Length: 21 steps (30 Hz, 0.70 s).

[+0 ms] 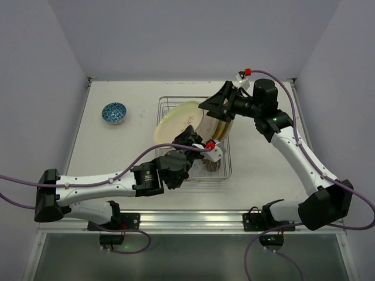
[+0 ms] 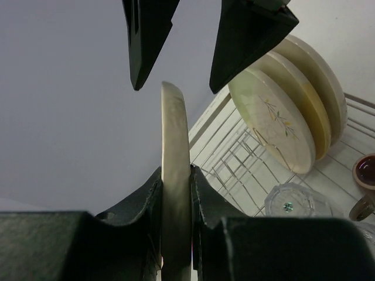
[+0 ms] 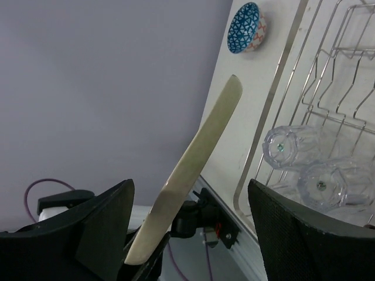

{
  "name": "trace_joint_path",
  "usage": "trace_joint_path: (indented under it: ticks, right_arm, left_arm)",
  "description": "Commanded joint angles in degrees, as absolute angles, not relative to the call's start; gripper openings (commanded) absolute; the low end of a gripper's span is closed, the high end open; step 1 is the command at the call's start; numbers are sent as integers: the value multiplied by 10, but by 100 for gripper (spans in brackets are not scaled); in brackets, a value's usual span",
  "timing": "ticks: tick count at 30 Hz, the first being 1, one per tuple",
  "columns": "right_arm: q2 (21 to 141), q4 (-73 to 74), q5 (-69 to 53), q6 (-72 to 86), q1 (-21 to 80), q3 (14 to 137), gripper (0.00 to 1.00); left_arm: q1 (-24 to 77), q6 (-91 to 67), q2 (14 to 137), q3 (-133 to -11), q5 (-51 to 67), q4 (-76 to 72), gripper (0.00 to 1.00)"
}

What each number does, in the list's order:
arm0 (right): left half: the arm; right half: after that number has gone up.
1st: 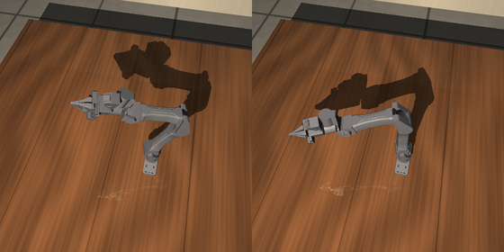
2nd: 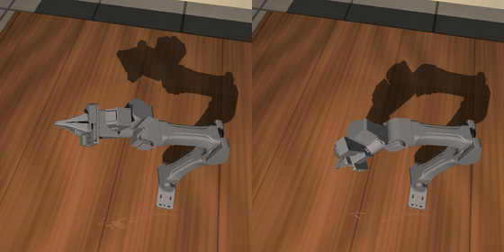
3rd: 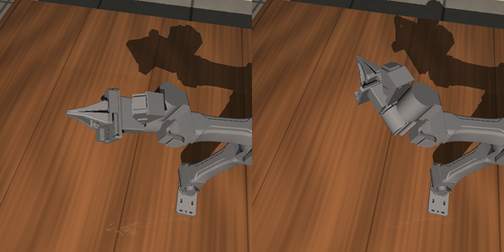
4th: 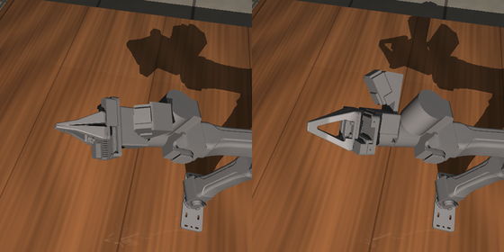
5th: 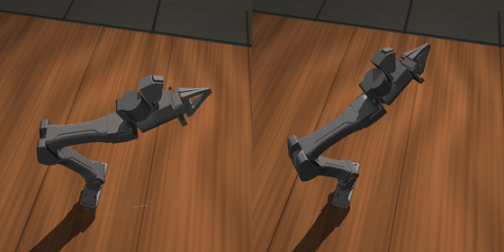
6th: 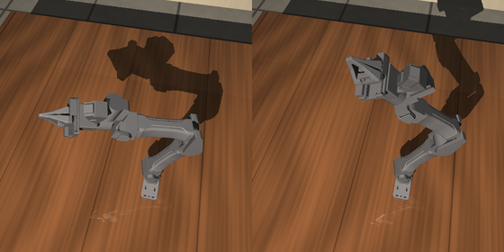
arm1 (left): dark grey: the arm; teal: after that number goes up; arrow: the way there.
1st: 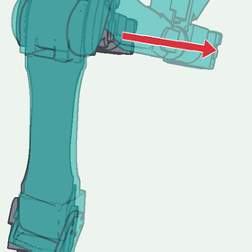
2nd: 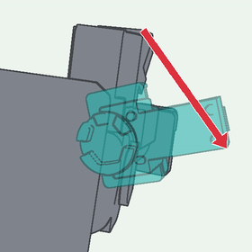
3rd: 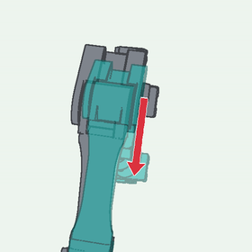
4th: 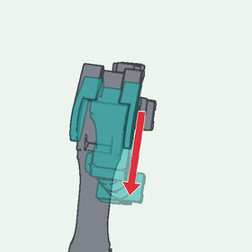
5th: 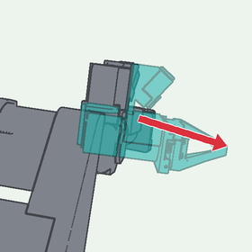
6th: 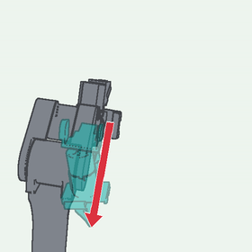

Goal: Unload the mixed dishes from the dish rack

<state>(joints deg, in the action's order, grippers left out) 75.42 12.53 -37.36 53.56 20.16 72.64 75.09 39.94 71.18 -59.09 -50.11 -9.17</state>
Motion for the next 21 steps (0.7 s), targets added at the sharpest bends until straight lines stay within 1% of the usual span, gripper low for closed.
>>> trace_joint_path:
  ticks: [1,5,10,14,17,20,21]
  right_arm:
    - [755,61,-444,600,200,711,80]
    - [770,55,-457,613,200,692,82]
    - [803,5,-497,650,213,670,82]
    - [829,4,-510,666,229,680,81]
    - [847,-31,-524,685,233,683,78]
    - [855,-47,-527,695,234,681,67]
    - [855,-54,-528,697,234,678,57]
  left_arm:
    - [769,515,705,-585,-537,-218,0]
    - [790,531,708,-570,-535,-231,0]
    - [812,562,718,-563,-542,-250,0]
    - [822,572,719,-557,-543,-258,0]
    - [826,574,719,-549,-542,-261,0]
    - [827,575,716,-541,-541,-264,0]
    - [826,575,715,-538,-541,-265,0]
